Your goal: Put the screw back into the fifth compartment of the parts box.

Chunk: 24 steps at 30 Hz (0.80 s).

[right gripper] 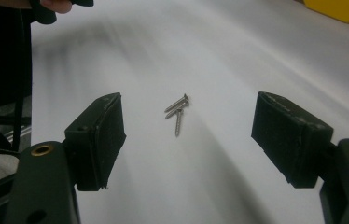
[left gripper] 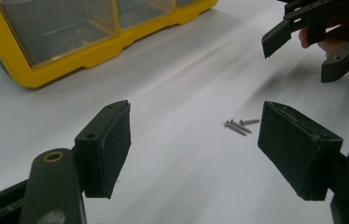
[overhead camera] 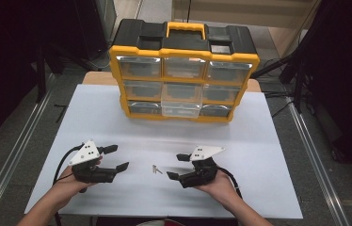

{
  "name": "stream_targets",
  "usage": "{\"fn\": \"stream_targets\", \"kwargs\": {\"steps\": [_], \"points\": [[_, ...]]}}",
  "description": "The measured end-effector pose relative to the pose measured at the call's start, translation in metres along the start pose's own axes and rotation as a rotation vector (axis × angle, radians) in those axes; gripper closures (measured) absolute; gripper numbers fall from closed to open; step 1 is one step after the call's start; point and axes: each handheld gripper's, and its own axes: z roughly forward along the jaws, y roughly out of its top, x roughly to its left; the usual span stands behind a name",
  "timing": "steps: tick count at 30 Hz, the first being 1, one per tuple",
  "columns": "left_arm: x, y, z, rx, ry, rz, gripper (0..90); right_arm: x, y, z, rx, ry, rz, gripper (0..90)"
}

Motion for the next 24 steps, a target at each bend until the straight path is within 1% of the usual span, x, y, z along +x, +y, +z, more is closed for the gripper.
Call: {"fn": "stream_targets", "kwargs": {"steps": [5, 6, 7, 9, 12, 15, 16, 17, 18, 21, 24], "points": [[0.000, 0.000, 0.000, 0.003, -0.001, 0.003, 25.6, 0.003, 0.000, 0.008, 0.021, -0.009, -0.017, 26.7], [0.000, 0.001, 0.001, 0.000, -0.002, 0.001, 25.6, 0.004, 0.001, 0.010, 0.021, -0.007, -0.013, 26.8], [0.000, 0.001, 0.001, 0.000, -0.002, 0.001, 25.7, 0.003, 0.001, 0.012, 0.024, -0.007, -0.017, 27.5], [0.000, 0.000, 0.001, 0.003, -0.002, 0.004, 25.7, 0.003, 0.001, 0.014, 0.027, -0.004, -0.005, 30.2], [0.000, 0.000, 0.001, 0.001, -0.001, 0.004, 25.6, 0.003, 0.001, 0.017, 0.026, -0.011, -0.013, 32.0], [0.000, 0.000, 0.001, 0.003, -0.002, 0.003, 25.7, 0.002, 0.002, 0.018, 0.023, -0.016, -0.009, 33.9], [0.001, 0.000, 0.001, 0.006, -0.002, 0.006, 25.7, 0.002, 0.003, 0.019, 0.023, -0.021, -0.017, 34.0], [0.001, 0.000, 0.001, 0.007, -0.001, 0.007, 25.7, 0.002, 0.004, 0.020, 0.029, -0.027, -0.015, 34.2], [0.001, 0.000, 0.001, 0.007, -0.001, 0.005, 25.7, 0.002, 0.004, 0.020, 0.033, -0.025, -0.020, 35.0], [0.000, 0.000, 0.002, 0.003, 0.001, 0.001, 25.7, 0.003, 0.006, 0.024, 0.051, -0.019, -0.010, 36.2], [0.000, 0.000, 0.002, 0.005, 0.003, 0.004, 25.7, 0.004, 0.006, 0.028, 0.066, -0.025, -0.020, 36.6]]}}
